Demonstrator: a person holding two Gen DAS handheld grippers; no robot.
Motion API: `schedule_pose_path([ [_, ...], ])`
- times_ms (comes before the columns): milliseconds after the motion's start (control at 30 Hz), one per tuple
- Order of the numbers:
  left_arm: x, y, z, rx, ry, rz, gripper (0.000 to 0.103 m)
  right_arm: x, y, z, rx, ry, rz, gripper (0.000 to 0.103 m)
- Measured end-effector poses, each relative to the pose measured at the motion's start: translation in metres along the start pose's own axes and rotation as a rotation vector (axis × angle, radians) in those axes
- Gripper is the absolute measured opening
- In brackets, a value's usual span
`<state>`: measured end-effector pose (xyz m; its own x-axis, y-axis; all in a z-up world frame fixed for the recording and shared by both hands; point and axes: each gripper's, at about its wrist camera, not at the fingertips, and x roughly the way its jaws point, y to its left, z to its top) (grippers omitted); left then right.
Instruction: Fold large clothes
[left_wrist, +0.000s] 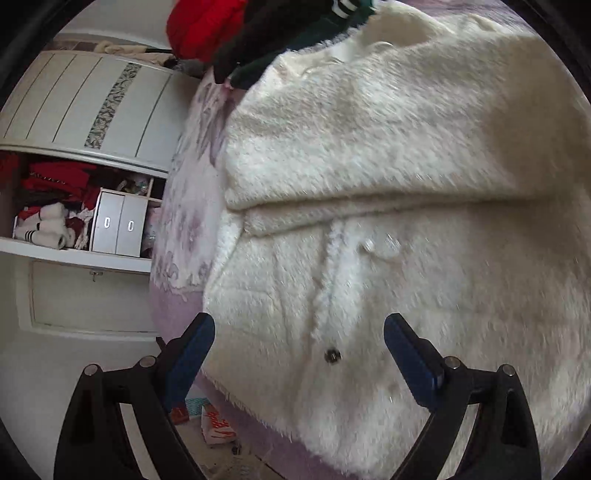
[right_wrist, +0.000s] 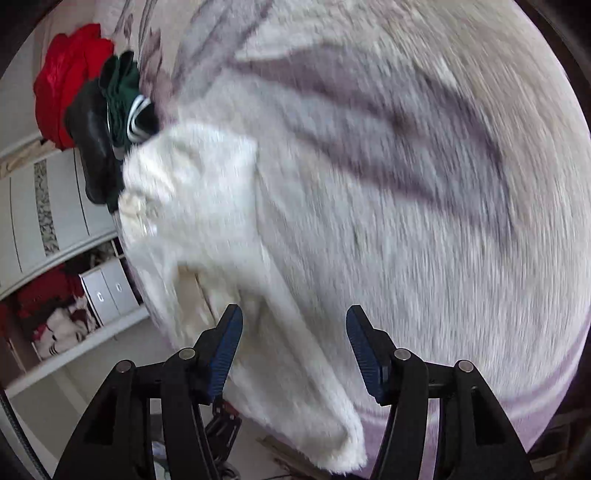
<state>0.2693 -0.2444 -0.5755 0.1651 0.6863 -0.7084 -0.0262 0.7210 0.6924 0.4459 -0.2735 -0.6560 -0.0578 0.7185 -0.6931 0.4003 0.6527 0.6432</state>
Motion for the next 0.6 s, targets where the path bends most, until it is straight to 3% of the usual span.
schedule_pose_path([
  [67,0.011,0.01,0.018,-0.045,-0.003,0.02,0.095,0.005,-0.003,0.05,-0.006,-0.005,0.023,0.061],
  [133,0.021,0.017,0.033,-0.073,-0.008,0.039,0.095,0.022,-0.005,0.106,0.034,0.067,0.085,0.061],
  [200,0.027,0.023,0.041,-0.087,-0.015,0.056,0.095,0.039,0.0,0.133,0.062,0.157,0.148,0.061],
  [233,0.029,0.025,0.043,-0.094,-0.016,0.06,0.095,0.074,0.02,0.139,0.072,0.184,0.159,0.052],
  [267,0.032,0.027,0.043,-0.094,-0.014,0.064,0.095,0.094,0.021,0.134,0.082,0.194,0.17,0.017],
  [300,0.035,0.027,0.042,-0.09,-0.01,0.067,0.095,0.108,0.03,0.138,0.079,0.202,0.144,0.015],
  [333,0.038,0.026,0.04,-0.084,-0.002,0.067,0.095,0.126,0.055,0.153,0.059,0.149,0.078,0.012],
  [400,0.041,0.026,0.035,-0.071,0.013,0.063,0.095,0.118,0.084,0.158,-0.017,0.05,-0.038,0.009],
  [467,0.036,0.021,0.026,-0.064,0.019,0.055,0.095,0.095,0.088,0.163,-0.022,-0.061,-0.075,0.008],
  [500,0.036,0.021,0.024,-0.061,0.024,0.051,0.095,0.095,0.086,0.17,-0.018,-0.081,-0.097,0.007],
  [600,0.036,0.02,0.011,-0.05,0.04,0.041,0.095,0.111,0.083,0.175,-0.049,-0.02,-0.135,0.008],
])
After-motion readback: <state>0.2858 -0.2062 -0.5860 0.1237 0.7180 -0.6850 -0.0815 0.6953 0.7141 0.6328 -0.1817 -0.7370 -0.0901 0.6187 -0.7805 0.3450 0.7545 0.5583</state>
